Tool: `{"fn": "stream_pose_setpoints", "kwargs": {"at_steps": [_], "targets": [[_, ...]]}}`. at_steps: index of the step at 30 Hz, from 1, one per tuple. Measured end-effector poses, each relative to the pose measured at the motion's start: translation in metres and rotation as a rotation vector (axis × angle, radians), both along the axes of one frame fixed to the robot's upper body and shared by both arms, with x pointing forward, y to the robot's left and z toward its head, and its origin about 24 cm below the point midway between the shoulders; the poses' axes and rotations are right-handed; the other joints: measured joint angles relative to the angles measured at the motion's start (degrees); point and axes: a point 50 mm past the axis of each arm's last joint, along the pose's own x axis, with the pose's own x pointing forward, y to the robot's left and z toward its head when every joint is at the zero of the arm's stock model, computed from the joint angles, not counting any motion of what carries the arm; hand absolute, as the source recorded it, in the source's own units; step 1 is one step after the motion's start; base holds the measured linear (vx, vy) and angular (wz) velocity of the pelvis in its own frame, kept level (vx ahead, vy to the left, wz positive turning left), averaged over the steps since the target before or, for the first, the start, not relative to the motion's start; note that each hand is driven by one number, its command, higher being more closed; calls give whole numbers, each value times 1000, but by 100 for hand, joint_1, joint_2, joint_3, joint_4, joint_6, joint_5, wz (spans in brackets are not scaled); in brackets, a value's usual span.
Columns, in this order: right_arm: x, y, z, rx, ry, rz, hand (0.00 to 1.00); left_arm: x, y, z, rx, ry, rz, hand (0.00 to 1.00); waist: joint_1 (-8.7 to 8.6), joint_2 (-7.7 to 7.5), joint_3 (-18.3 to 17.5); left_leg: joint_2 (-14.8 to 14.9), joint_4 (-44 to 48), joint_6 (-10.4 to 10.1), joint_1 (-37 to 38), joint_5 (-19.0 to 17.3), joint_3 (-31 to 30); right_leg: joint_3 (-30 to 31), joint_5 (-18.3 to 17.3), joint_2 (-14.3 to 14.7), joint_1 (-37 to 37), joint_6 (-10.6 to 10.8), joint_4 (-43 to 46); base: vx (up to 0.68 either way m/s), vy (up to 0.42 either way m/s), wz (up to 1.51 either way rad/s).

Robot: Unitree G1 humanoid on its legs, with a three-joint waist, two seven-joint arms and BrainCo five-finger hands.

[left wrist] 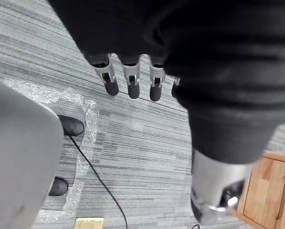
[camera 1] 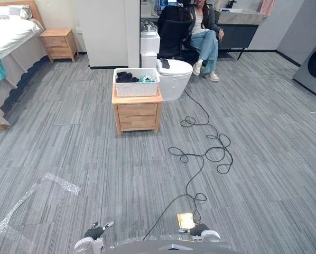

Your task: Pick up the laundry basket with both hands and put the clothes into the washing machine.

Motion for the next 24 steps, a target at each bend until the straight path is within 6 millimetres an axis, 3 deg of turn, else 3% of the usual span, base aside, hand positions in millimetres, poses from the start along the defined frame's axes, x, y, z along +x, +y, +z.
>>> {"fn": "stream_pose_setpoints", "kwargs": {"at_steps": [24], "targets": [[-4, -4, -1, 8, 18, -58, 0, 3, 1, 0, 45, 20, -83, 0, -1, -2, -2, 1, -48, -19, 24, -14, 9, 0, -5, 2, 7, 7, -79, 0, 0, 0]]}}
